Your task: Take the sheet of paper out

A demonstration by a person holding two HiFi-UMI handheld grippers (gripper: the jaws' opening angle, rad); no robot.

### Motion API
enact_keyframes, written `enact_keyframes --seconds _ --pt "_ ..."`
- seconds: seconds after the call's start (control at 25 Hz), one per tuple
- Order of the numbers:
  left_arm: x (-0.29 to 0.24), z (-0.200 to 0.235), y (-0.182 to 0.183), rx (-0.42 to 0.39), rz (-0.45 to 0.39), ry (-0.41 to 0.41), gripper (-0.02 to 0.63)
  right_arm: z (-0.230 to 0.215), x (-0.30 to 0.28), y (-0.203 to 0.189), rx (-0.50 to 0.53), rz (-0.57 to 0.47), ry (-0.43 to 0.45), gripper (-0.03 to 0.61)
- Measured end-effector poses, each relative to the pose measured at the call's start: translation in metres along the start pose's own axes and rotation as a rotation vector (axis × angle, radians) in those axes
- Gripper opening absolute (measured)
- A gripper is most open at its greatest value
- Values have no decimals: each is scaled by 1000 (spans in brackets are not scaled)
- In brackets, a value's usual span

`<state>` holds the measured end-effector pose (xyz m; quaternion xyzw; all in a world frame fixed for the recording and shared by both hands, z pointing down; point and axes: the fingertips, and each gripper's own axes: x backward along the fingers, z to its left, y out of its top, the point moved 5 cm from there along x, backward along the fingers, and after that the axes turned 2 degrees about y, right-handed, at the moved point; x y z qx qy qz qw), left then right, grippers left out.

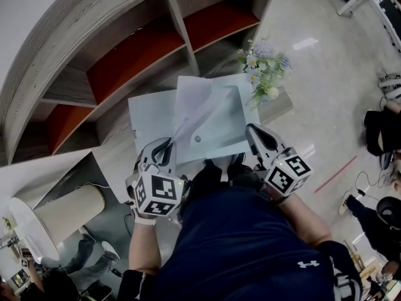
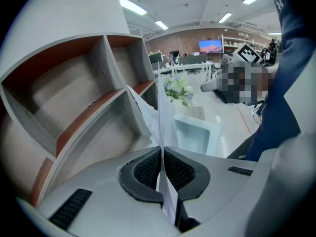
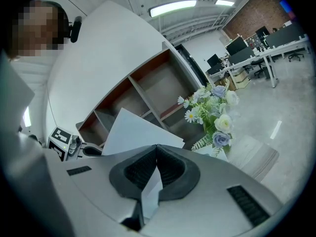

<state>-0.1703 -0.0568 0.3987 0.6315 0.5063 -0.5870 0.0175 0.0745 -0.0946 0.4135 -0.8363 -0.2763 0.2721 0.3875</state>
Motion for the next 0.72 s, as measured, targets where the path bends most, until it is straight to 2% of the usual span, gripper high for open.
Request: enact_keyframes --seconds 0.72 --pt "1 -1 5 -11 -5 0 18 -3 5 2 2 6 0 14"
